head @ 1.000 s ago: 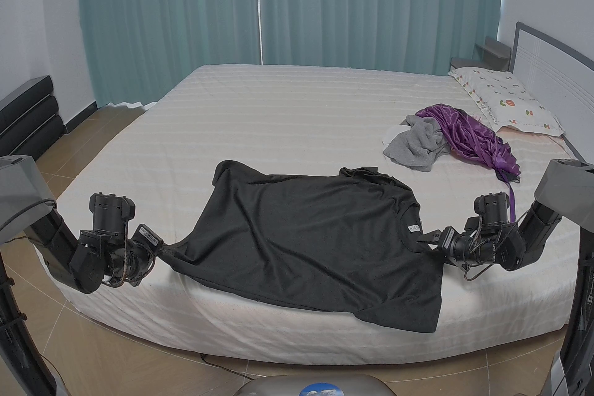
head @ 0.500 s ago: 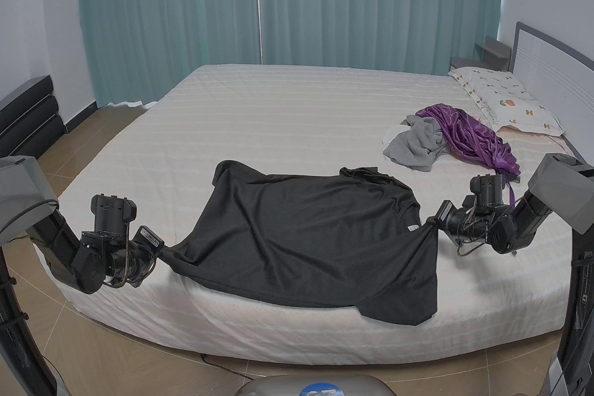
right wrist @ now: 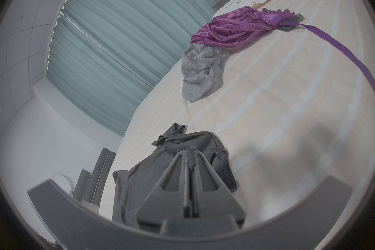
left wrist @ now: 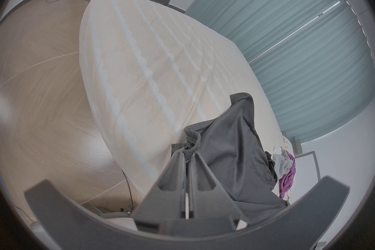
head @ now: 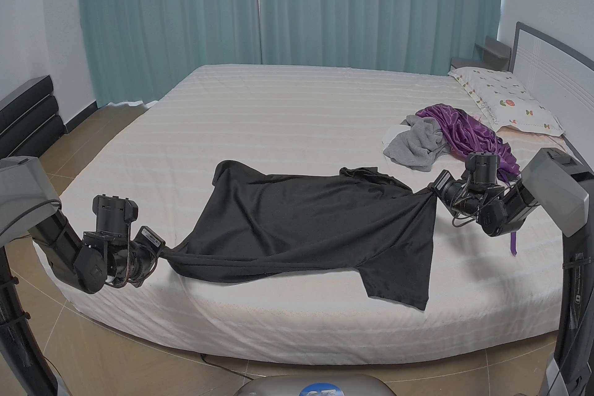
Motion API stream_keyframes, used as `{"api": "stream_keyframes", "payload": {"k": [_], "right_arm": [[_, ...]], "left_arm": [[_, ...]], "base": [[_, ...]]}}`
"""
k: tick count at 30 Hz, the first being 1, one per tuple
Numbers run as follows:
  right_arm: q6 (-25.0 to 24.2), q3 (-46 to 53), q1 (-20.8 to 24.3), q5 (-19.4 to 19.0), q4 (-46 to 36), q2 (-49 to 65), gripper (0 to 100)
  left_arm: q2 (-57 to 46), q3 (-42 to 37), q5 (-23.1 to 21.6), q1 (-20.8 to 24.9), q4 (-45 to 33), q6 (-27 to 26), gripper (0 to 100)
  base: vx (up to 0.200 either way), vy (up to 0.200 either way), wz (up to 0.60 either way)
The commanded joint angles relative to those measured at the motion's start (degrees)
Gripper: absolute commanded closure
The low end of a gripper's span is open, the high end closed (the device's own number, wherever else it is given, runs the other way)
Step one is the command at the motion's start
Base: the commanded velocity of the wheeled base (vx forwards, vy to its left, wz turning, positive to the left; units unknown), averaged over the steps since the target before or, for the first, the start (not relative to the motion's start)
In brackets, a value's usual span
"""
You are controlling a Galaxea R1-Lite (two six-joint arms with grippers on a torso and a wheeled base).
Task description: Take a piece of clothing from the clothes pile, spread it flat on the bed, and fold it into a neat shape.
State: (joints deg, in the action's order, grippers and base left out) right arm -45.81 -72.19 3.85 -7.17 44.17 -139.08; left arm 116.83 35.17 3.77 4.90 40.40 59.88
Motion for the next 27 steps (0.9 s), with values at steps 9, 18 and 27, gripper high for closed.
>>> {"api": "stream_keyframes", "payload": {"k": [9, 18, 27], "right_arm": [[0.20, -1.20, 0.72, 1.02, 3.73, -6.82, 0], [0.81, 10.05, -1.74, -2.94, 6.19, 2.06, 0], [0.90, 32.99, -1.48, -11.99, 12.52, 11.29, 0]], "left_arm": [[3.14, 0.95, 0.01, 0.55, 0.21, 0.15, 100], [2.52, 0.78, 0.10, 0.55, 0.21, 0.06, 100], [2.17, 0.51, 0.19, 0.55, 0.21, 0.06, 100]], "base": [[0.000, 0.000, 0.00], [0.000, 0.000, 0.00], [0.000, 0.000, 0.00]]}}
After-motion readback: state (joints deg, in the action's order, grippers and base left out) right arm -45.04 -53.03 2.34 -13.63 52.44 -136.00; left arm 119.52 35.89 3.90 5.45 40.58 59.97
